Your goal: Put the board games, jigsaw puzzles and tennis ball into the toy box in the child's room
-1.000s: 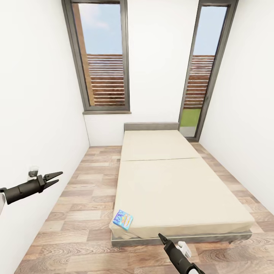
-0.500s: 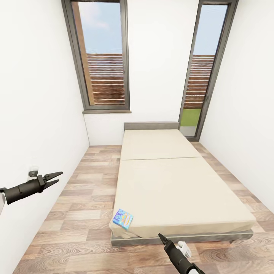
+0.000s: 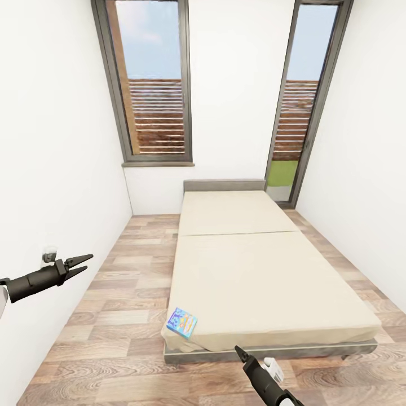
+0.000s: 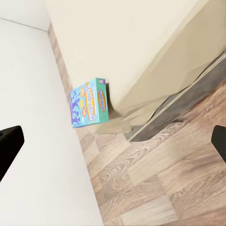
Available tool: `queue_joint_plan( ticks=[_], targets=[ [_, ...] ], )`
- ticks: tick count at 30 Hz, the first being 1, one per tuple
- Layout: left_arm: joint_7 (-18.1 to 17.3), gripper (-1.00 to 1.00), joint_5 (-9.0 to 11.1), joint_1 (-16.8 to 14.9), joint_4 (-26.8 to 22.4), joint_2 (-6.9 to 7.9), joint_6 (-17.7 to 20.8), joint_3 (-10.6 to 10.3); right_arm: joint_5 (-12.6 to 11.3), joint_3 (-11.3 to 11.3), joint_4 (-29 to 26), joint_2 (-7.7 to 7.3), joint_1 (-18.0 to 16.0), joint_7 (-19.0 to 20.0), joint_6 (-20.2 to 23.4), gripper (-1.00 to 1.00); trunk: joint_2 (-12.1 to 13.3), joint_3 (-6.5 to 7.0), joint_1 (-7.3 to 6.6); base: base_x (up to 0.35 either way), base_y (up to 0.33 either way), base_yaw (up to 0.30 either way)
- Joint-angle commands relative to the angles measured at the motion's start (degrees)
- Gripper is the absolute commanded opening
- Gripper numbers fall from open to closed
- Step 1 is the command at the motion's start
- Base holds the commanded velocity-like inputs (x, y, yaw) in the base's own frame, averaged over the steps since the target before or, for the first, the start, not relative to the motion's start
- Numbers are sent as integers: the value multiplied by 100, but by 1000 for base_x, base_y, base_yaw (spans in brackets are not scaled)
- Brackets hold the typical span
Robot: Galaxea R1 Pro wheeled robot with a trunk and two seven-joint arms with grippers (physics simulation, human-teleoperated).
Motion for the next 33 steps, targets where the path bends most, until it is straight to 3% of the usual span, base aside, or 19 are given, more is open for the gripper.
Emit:
queue_joint_plan(
  ticks=[1,33],
  targets=[
    [-8,100,15,-4,2,1,36,3,-52,-22,0,1,-3,23,41,100,-46,-25,23,0,0,0],
    [1,100,19,-4,2,1,36,7,-61,-23,0,95,-3,21,14,100,-1329,-599,726,0,0,0]
  ],
)
